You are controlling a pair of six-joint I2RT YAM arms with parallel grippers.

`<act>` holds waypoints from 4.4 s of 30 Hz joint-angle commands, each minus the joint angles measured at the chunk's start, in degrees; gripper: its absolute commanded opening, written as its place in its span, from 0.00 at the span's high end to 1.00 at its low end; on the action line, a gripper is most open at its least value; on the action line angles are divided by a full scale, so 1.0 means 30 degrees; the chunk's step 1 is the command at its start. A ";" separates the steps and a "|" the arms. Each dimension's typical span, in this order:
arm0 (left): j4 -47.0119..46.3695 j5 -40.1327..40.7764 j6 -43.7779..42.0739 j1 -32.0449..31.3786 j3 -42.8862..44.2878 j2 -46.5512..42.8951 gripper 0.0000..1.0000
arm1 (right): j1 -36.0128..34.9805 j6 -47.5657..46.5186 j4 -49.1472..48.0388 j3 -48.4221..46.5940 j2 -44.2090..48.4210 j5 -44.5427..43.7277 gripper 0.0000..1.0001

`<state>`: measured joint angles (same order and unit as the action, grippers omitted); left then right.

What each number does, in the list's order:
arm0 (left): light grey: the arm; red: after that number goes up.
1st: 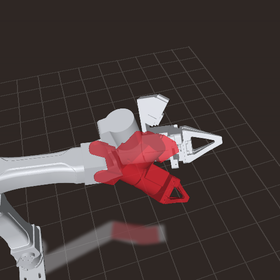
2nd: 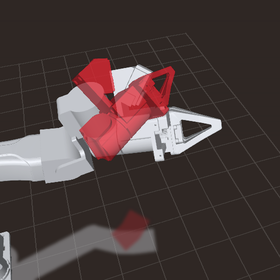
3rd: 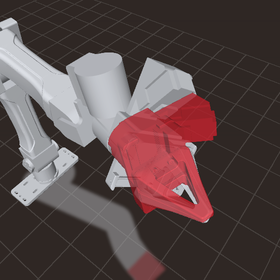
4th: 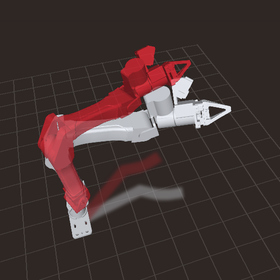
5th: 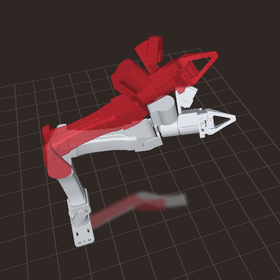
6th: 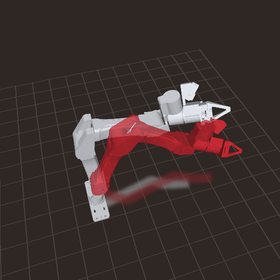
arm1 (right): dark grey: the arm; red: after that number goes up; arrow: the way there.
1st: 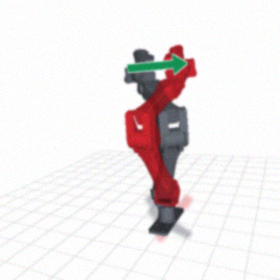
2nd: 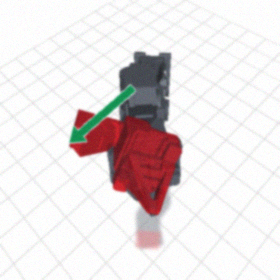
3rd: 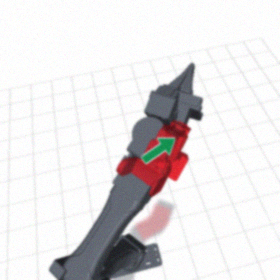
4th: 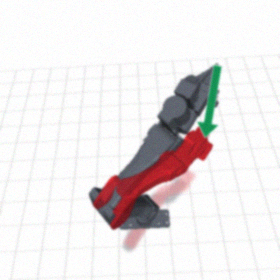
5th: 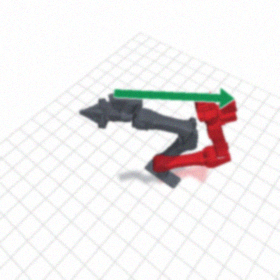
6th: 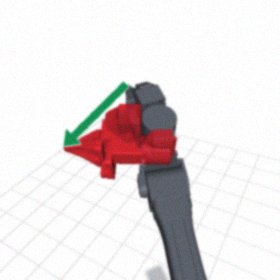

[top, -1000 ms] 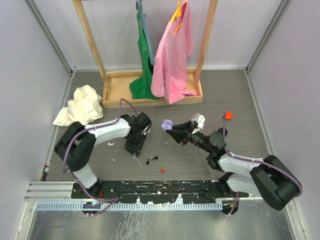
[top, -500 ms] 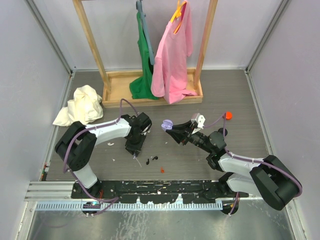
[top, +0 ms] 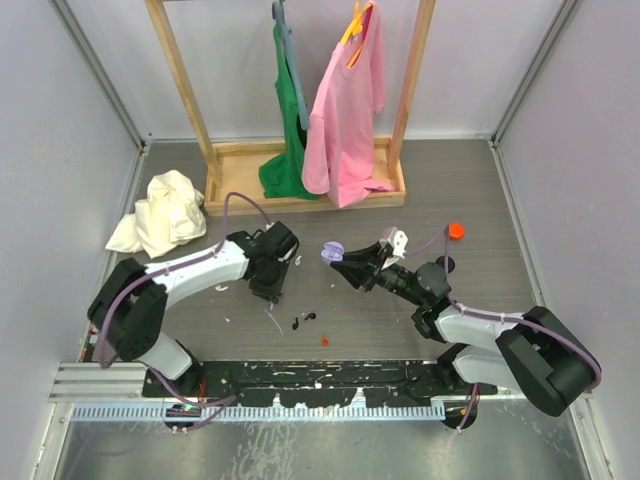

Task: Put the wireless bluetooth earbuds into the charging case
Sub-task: Pick up the earbud from the center of the board, then place the earbud in the charging case.

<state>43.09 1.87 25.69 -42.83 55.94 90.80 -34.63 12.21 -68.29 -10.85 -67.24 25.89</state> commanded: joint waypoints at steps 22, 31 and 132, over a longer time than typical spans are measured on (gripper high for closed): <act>-1.1061 0.4500 0.1347 -0.3011 -0.3410 -1.2356 0.90 | -0.0077 -0.1760 -0.4365 0.0280 -0.1228 0.1215 0.99; -1.5302 0.4223 0.0049 -0.3973 -0.4292 -1.2466 0.90 | -0.0224 -0.2276 -0.4365 0.0332 -0.1189 0.1258 0.99; -1.1913 0.0908 -0.0098 -0.3821 -0.2163 -1.2067 0.33 | -0.0425 -0.2146 -0.4000 -0.0510 -0.1137 0.3474 0.99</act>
<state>4.54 13.58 22.26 -58.28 46.83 57.67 -35.53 5.85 -76.25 -9.39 -70.76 32.23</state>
